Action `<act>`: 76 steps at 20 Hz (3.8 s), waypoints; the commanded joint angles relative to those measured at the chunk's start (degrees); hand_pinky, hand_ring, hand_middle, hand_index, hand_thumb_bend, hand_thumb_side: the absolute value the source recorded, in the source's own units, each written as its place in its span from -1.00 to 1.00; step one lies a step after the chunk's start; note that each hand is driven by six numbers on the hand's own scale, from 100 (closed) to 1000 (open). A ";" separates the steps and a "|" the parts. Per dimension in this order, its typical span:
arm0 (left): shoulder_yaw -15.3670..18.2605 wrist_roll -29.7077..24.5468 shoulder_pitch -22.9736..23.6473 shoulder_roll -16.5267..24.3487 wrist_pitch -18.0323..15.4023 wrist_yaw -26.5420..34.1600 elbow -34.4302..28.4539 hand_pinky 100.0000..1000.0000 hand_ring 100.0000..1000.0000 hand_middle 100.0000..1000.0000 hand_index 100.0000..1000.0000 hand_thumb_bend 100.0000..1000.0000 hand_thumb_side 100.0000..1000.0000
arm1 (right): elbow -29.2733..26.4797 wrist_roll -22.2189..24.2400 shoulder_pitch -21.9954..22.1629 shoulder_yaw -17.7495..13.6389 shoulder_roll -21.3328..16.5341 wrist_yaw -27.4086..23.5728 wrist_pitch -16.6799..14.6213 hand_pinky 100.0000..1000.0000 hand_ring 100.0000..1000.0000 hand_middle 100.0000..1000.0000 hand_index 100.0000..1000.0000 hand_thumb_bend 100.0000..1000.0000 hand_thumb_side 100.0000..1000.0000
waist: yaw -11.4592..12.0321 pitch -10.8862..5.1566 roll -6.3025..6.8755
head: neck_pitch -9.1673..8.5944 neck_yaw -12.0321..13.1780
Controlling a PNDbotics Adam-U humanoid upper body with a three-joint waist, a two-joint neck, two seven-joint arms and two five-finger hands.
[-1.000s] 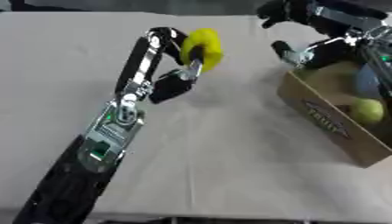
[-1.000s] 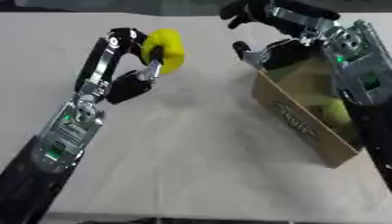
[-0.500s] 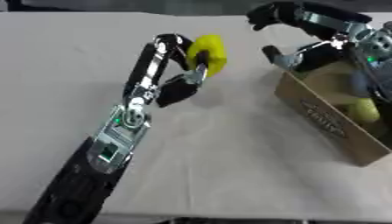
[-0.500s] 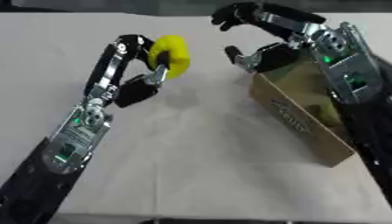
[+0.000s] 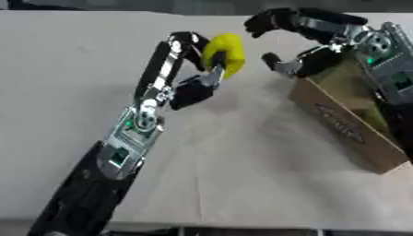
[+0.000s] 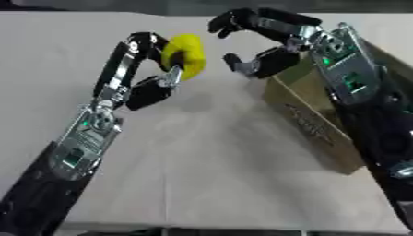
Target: Pick up the objects with one hand, pass them to the other hand, and then place them into the box on the other side of the table.
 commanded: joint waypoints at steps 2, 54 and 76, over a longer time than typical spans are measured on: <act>0.31 -0.07 -1.30 -1.02 -0.84 -0.49 0.18 0.14 -0.29 -0.16 0.08 -1.00 -0.55 | 0.82 1.36 -1.97 -0.08 -0.46 -0.07 -0.23 0.95 0.74 0.87 0.78 -1.00 -0.78 | 0.14 -2.12 -0.88 | 0.32 -0.41; 0.96 0.31 -2.62 -4.78 -2.87 -1.47 4.30 0.17 -0.28 -0.14 0.09 -1.00 -0.50 | -5.36 11.77 -2.30 1.57 -3.78 -15.45 7.70 1.00 0.70 0.89 0.91 -1.00 -0.41 | 1.67 -0.84 -0.84 | -0.31 0.95; 0.38 -1.39 -3.42 -5.89 -3.29 -0.26 1.63 0.18 -0.28 -0.14 0.10 -1.00 -0.48 | -3.67 11.77 -2.41 3.17 -3.45 -13.58 4.25 1.00 0.73 0.91 0.90 -1.00 -0.37 | 2.10 -0.63 -0.91 | -0.21 0.95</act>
